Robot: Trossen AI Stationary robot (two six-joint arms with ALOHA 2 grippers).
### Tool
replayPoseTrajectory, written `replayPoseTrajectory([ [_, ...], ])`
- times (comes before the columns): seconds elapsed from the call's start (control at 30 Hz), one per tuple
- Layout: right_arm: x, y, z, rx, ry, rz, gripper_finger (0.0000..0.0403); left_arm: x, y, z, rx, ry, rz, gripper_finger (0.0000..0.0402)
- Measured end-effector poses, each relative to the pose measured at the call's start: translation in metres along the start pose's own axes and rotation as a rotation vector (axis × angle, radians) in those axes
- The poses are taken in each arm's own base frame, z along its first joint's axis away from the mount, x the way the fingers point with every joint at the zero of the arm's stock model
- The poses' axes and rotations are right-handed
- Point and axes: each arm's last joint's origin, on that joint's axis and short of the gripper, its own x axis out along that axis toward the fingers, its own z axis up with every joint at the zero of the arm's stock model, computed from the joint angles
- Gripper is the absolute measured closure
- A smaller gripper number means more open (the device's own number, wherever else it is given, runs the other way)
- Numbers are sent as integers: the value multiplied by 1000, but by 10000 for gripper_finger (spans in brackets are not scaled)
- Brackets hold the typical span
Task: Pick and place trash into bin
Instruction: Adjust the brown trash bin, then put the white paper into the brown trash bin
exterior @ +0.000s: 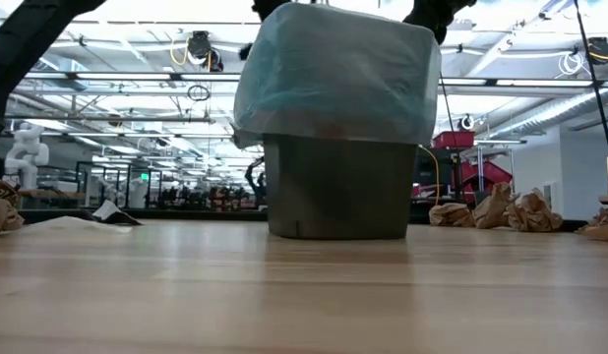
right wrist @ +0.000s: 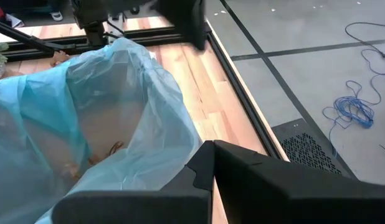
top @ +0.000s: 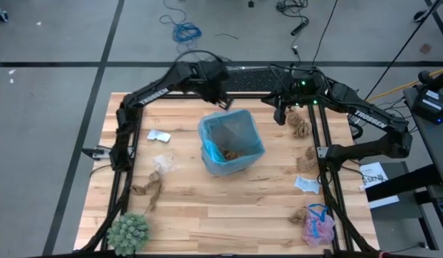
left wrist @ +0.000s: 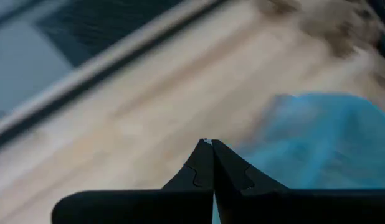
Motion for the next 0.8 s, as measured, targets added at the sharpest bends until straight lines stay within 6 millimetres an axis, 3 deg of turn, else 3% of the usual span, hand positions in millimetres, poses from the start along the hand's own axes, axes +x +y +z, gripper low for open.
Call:
replayPoseTrajectory([
  [0.17,-1,0,0,0,-4,6,403,-10,36,6,-63,-8,180,402],
  [0.33,-1,0,0,0,-5,5,403,2,57,21,-81,-62,211,402],
  [0.57,-2,0,0,0,-6,5,403,33,63,50,-52,-258,106,402],
  [0.8,-2,1,0,16,-5,5,403,31,58,84,-96,-628,-36,402],
])
